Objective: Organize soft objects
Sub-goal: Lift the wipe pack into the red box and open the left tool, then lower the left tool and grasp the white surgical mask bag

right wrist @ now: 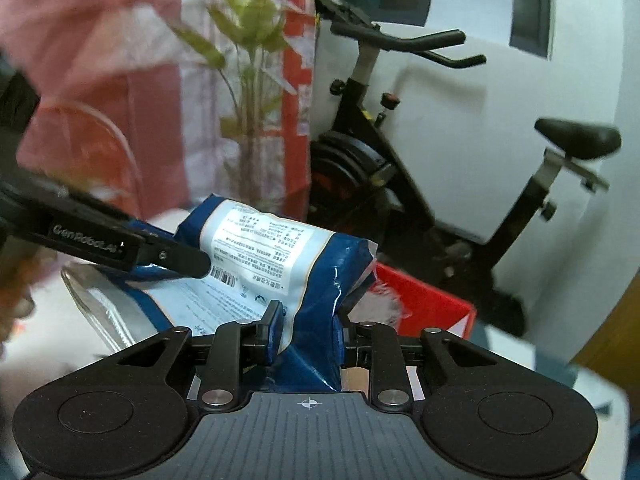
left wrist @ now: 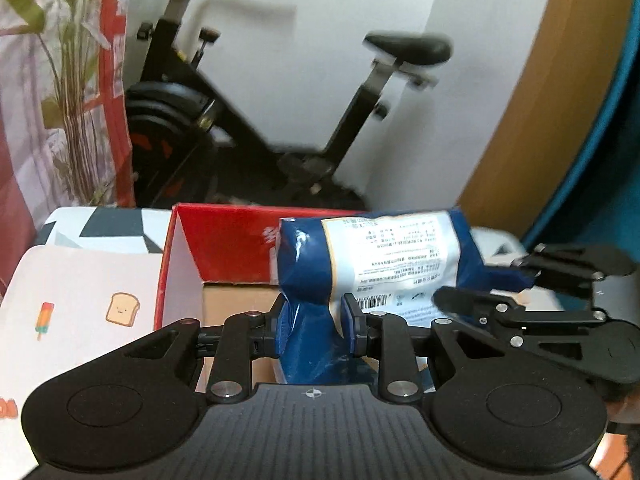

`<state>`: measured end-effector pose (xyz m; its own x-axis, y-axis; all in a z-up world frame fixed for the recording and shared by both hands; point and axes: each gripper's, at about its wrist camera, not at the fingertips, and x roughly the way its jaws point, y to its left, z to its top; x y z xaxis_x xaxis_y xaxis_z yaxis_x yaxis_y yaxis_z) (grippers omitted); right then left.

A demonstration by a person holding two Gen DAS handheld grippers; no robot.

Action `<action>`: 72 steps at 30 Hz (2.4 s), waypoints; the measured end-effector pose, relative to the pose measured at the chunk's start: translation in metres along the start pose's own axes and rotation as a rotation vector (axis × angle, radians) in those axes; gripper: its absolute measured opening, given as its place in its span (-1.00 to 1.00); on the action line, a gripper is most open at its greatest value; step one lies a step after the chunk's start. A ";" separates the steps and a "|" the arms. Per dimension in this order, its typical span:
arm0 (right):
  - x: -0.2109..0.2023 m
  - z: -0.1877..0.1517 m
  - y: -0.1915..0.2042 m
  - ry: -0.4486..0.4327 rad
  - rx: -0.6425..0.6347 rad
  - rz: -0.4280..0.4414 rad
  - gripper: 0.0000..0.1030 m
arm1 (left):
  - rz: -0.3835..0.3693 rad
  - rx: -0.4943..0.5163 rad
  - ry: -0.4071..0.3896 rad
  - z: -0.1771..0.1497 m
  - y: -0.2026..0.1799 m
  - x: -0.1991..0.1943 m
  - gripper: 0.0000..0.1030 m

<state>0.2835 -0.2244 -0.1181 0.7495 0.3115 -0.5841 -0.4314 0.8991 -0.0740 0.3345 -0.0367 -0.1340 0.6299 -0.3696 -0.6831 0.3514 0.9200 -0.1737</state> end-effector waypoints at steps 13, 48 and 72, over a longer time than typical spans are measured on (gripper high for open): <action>0.095 -0.021 -0.007 0.258 -0.003 -0.030 -0.55 | 0.053 0.033 0.203 -0.003 0.014 0.081 -0.45; -0.070 -0.059 0.007 -0.049 0.273 -0.043 0.99 | 0.136 0.046 -0.072 -0.075 0.011 -0.097 0.21; -0.061 -0.186 0.050 0.278 0.478 -0.012 0.91 | 0.059 -0.271 0.226 -0.195 0.050 -0.082 0.19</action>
<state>0.1233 -0.2555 -0.2367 0.5642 0.2657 -0.7817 -0.0990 0.9617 0.2554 0.1658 0.0653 -0.2249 0.4640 -0.3048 -0.8318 0.1033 0.9512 -0.2909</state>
